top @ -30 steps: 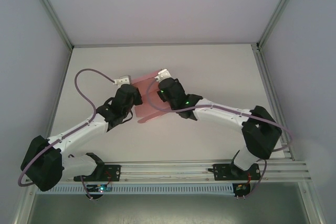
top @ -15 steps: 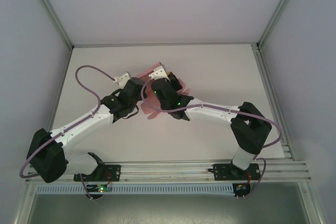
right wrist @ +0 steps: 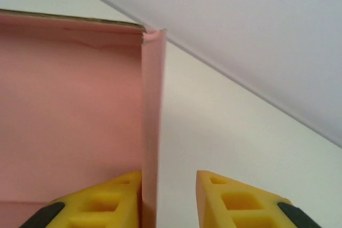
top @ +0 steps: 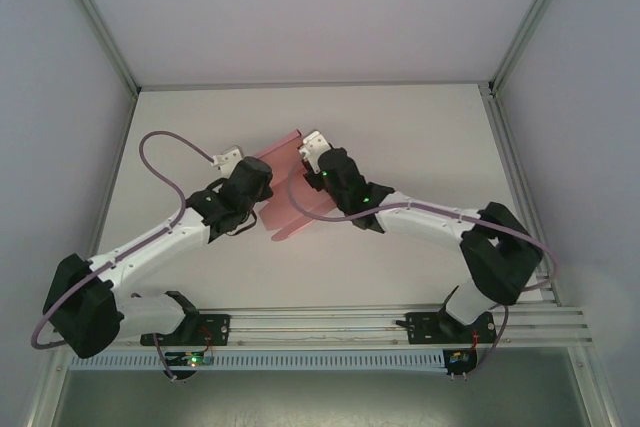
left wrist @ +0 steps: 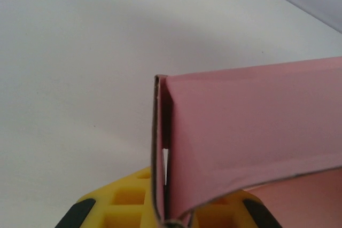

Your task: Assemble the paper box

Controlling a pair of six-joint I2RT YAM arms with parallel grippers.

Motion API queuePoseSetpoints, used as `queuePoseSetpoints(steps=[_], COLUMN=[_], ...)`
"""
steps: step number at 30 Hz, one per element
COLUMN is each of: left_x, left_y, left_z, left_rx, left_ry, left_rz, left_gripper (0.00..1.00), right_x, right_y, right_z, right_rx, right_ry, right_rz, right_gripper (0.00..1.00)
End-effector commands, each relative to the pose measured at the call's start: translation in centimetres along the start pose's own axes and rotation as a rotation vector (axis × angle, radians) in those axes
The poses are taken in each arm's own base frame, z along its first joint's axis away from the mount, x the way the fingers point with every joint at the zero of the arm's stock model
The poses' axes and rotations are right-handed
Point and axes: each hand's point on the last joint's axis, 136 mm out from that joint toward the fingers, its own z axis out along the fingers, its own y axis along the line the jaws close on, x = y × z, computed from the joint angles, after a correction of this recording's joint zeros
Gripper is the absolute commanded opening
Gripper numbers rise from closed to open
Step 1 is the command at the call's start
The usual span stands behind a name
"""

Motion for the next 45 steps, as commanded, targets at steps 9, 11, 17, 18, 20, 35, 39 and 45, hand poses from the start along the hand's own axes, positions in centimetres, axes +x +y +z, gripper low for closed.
queuePoseSetpoints(steps=[9,11,17,18,20,35,39,45], left_x=[-2.1,-2.4,-4.8,-5.2,-5.5,4.8,7.2,13.5], left_y=[-0.8,-1.4,-3.5,-4.0,-5.2,-10.5,-14.2,-15.4], left_z=[-1.1,-1.2,-0.9,-0.6,0.3,5.7,8.0,6.8], left_rx=[0.095,0.118,0.106,0.098,0.098,0.387,0.458,0.810], left_ry=[-0.109,-0.122,-0.223,-0.232,-0.227,0.189,-0.037,-0.160], left_rz=[0.128,0.187,0.531,0.609,0.812,2.504,2.779,3.029], left_gripper=[0.00,0.00,0.00,0.00,0.00,0.00,0.00,0.00], right_x=[-5.8,-6.7,-6.5,-6.1,-5.0,0.6,0.9,1.6], right_y=[1.9,1.4,-3.7,-4.3,-5.9,-11.0,-11.3,-11.4], right_z=[-8.6,-10.2,-13.1,-13.6,-14.5,-20.1,-20.3,-20.4], right_rx=[-0.396,-0.425,-0.312,-0.295,-0.237,-0.055,-0.049,-0.065], right_ry=[-0.229,-0.268,-0.300,-0.296,-0.275,-0.214,-0.212,-0.198], right_rz=[0.071,0.104,0.278,0.287,0.318,0.443,0.449,0.466], right_gripper=[0.98,0.98,0.98,0.98,0.98,0.98,0.98,0.98])
